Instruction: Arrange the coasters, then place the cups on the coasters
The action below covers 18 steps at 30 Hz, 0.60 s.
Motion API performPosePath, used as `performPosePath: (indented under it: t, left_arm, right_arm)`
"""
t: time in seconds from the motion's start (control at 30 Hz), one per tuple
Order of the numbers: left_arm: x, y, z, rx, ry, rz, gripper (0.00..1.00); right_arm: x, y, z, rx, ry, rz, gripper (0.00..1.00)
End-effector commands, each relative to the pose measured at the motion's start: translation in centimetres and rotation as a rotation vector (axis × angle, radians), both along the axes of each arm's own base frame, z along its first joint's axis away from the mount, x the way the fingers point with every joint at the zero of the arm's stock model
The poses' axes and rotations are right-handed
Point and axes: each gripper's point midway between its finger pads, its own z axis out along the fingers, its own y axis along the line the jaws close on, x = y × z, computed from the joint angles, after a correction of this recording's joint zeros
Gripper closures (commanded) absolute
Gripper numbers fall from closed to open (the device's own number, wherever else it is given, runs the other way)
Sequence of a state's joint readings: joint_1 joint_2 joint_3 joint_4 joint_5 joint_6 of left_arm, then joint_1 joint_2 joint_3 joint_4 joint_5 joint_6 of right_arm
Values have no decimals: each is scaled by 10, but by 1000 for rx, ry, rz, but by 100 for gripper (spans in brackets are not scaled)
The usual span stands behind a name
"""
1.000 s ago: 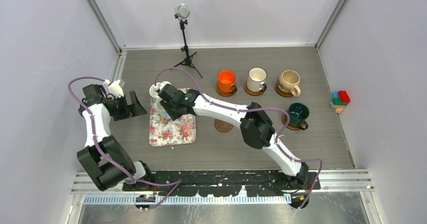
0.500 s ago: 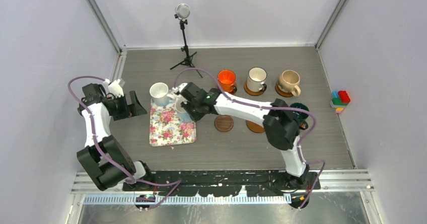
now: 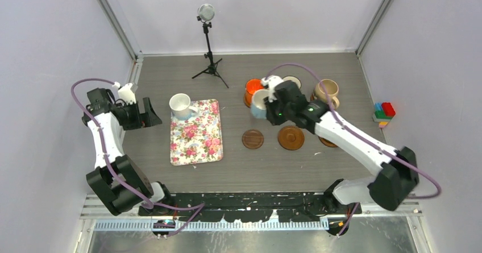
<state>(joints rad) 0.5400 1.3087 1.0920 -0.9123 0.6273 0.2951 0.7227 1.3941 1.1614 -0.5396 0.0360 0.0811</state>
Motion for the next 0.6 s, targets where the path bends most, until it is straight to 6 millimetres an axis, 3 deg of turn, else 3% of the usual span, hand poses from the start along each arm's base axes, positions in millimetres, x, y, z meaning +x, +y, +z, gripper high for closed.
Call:
performPosePath:
  t: [0.0,0.13,0.27,0.47,0.57]
  left_arm:
    - [6,0,21,-15,-46,3,8]
    - [7,-3,25,-32,-54,3,8]
    - [8,-4,26,-41,-56,-2,8]
    - [6,-4,22,-38,-46,-5,8]
    - [6,-3,19,-37,-44,-4,8]
  right_arm:
    - [1,-47,23,32,-104,-88,100]
    - [-10,-94,5,4,-79,-201,100]
    - [-15,-124,-13,-58,-74,-241,100]
    - [-27,-137,-39,-124,-17,-224,100]
    - [-26,-138,-40,-127,-20,-232,100]
